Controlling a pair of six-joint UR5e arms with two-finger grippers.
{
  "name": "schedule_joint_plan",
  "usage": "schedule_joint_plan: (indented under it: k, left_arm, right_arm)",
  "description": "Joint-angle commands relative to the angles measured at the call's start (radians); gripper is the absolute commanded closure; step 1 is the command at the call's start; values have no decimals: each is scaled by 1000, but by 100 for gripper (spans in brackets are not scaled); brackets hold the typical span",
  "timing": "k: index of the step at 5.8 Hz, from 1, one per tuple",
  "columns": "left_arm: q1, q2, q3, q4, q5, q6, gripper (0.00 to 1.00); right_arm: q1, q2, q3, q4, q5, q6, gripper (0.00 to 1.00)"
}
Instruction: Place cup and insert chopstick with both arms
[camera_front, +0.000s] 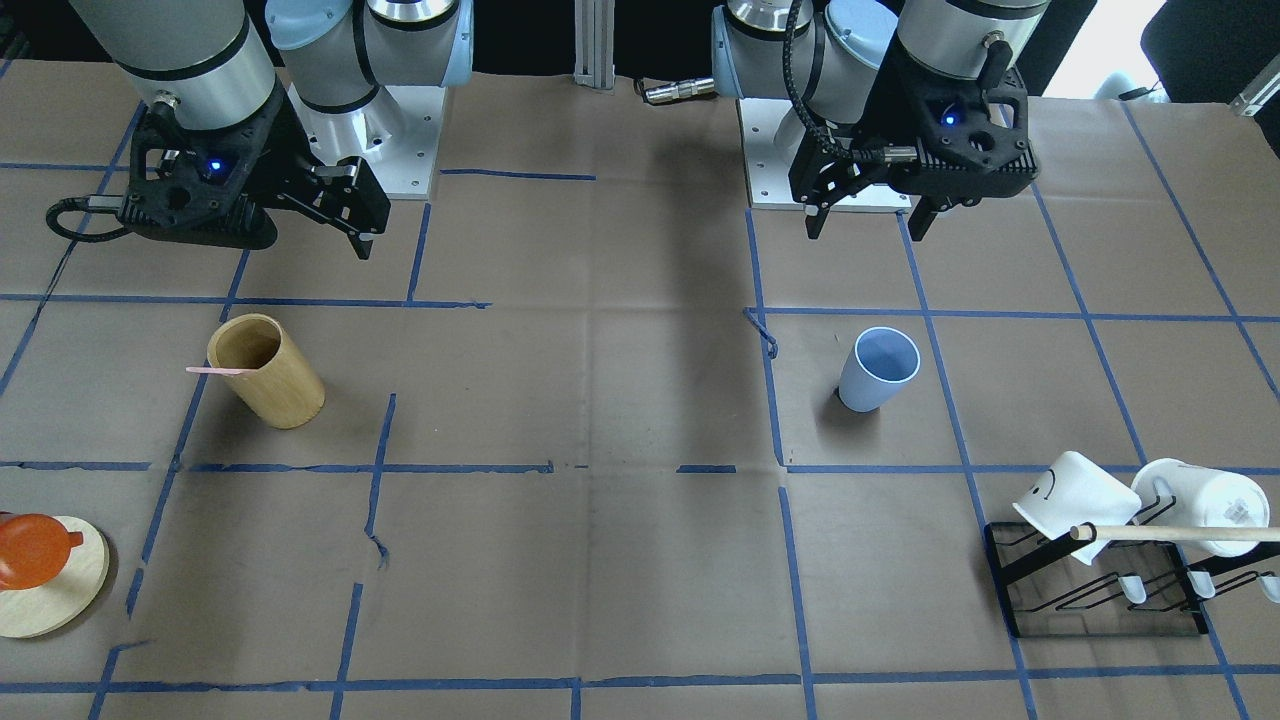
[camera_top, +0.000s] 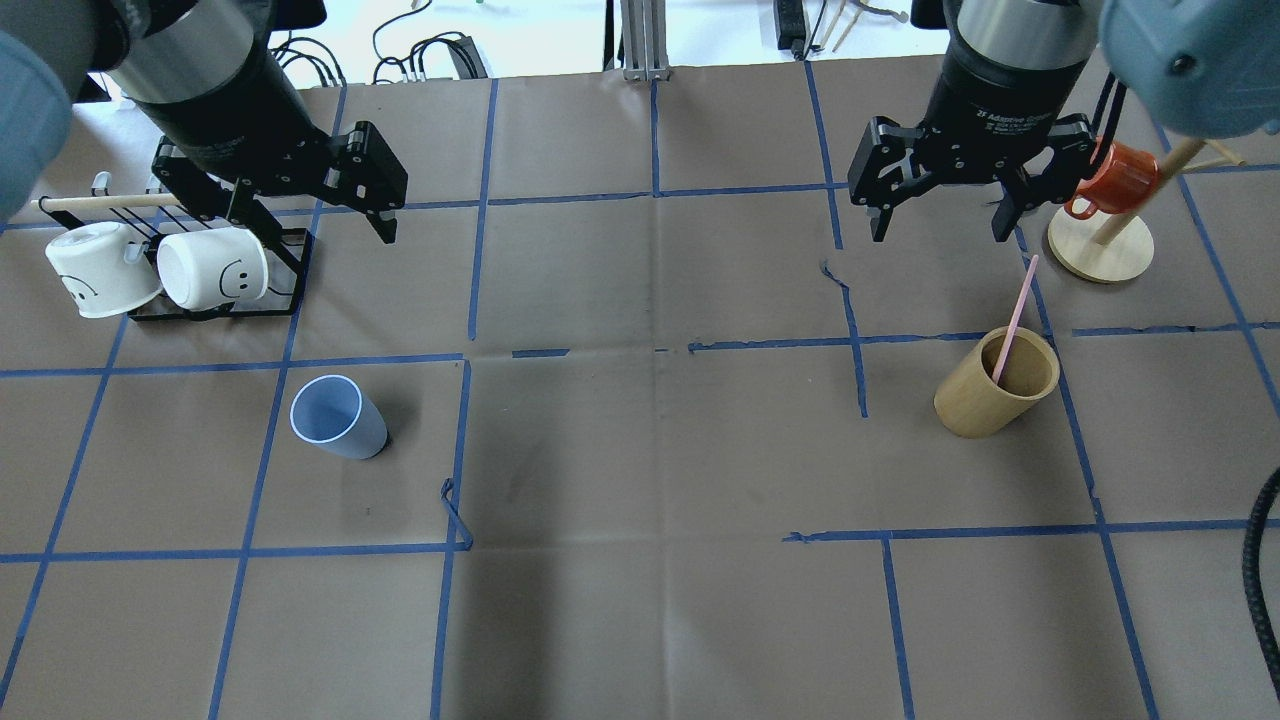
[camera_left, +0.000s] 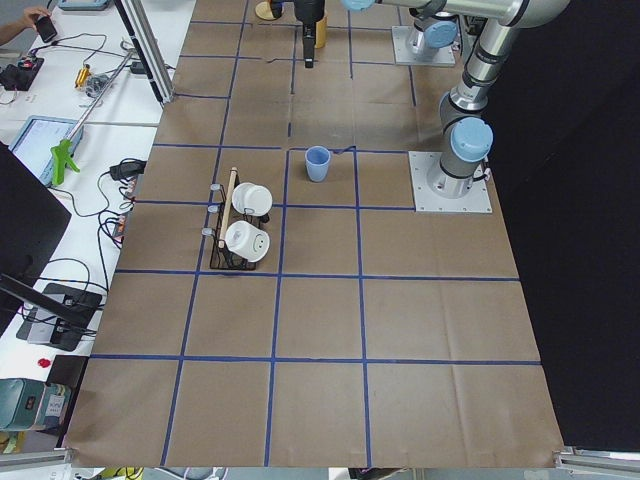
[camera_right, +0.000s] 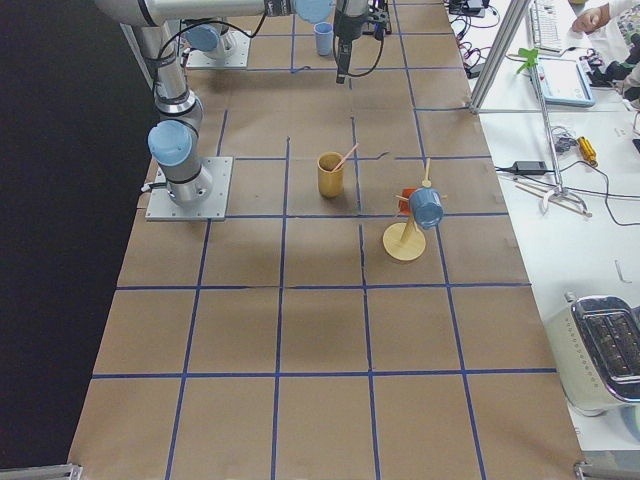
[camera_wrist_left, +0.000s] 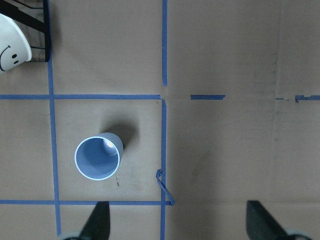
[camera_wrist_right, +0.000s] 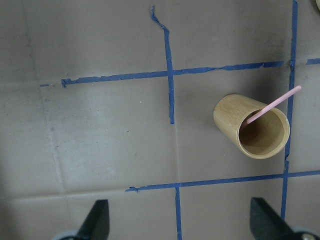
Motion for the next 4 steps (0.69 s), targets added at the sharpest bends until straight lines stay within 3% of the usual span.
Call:
schedule_joint_plan:
  k: [1,4]
  left_arm:
    - [13,-5,-4,-1,-1,4,2]
    - [31,21,-22,27,5,21,2]
  right_arm:
    - [0,0,-2,1,0,0,0]
    - [0,2,-2,0,0,0,0]
